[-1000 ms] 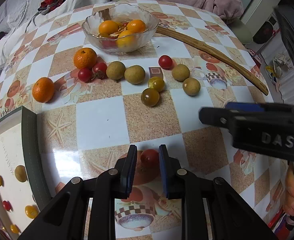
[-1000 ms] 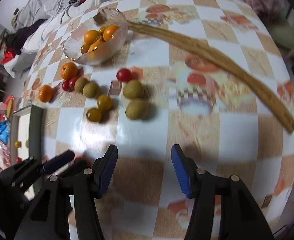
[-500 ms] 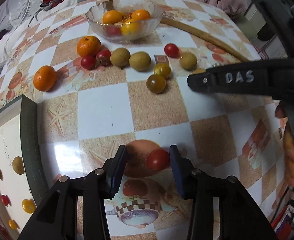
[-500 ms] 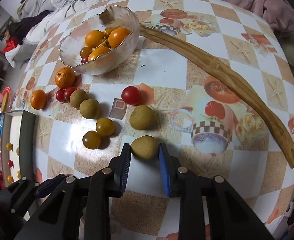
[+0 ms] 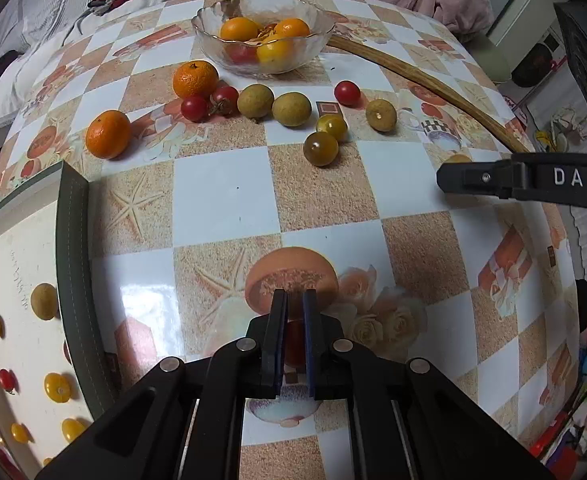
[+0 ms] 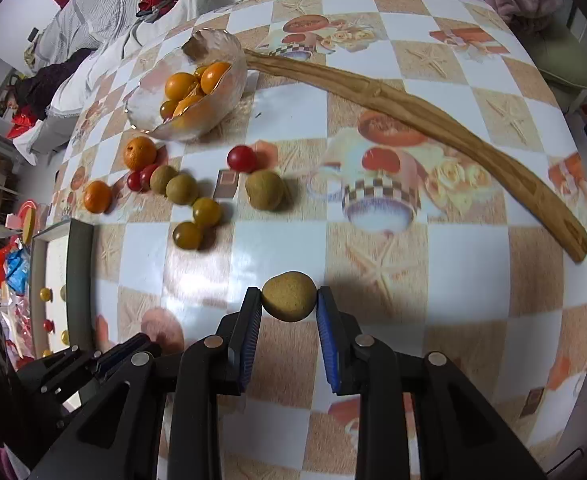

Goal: Organize fruits
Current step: 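Carry both fruits over the white tray and open the right tool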

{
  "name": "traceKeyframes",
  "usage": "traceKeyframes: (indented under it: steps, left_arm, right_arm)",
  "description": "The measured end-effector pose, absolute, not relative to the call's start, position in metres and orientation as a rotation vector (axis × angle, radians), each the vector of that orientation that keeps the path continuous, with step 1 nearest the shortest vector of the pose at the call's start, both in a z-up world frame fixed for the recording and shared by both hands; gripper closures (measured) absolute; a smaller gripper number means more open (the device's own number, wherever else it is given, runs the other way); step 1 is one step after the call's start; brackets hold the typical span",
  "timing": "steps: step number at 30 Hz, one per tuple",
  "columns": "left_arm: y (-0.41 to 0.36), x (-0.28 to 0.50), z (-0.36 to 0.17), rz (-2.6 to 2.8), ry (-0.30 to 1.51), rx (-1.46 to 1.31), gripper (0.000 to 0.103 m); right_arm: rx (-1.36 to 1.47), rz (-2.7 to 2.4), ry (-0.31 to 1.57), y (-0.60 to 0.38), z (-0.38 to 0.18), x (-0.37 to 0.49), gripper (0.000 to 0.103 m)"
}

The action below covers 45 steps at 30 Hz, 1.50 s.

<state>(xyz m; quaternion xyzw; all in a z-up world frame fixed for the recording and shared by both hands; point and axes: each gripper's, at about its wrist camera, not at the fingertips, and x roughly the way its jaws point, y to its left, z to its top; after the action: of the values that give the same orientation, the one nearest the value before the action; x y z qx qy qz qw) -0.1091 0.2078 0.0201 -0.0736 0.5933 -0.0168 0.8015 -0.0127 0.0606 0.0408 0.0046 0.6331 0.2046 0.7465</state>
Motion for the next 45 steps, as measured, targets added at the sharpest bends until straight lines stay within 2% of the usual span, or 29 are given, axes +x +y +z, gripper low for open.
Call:
traceKeyframes:
  steps: [20,21,22,23,37,38,42,43,45]
  left_arm:
    - [0.202,-0.137,0.029,-0.045,1.202,-0.081,0.093]
    - [0.202,-0.139,0.029,-0.046,1.200,-0.078,0.087]
    - [0.202,-0.141,0.028,-0.036,1.206,-0.070,0.060]
    - [0.203,-0.142,0.027,-0.014,1.212,-0.061,0.036]
    - [0.182,-0.147,0.018,-0.043,1.256,-0.009,0.037]
    - [0.178,-0.148,0.016,-0.040,1.266,0.013,0.048]
    - [0.167,-0.152,0.012,-0.046,1.274,0.042,0.070]
    - [0.164,-0.152,0.012,-0.066,1.276,0.039,0.081]
    - [0.161,-0.152,0.013,-0.076,1.281,0.045,0.081]
  right_arm:
    - [0.054,0.456,1.424,0.055,0.039,-0.050,0.073]
    - [0.055,0.456,1.424,0.055,0.039,-0.050,0.073]
    - [0.057,0.457,1.424,0.055,0.039,-0.050,0.073]
    - [0.059,0.458,1.425,0.055,0.039,-0.051,0.073]
    - [0.071,0.457,1.433,0.054,0.039,-0.055,0.073]
    - [0.071,0.456,1.433,0.054,0.039,-0.055,0.073]
    - [0.069,0.453,1.431,0.053,0.041,-0.057,0.073]
    - [0.069,0.452,1.432,0.052,0.041,-0.058,0.073]
    - [0.070,0.451,1.434,0.051,0.043,-0.060,0.073]
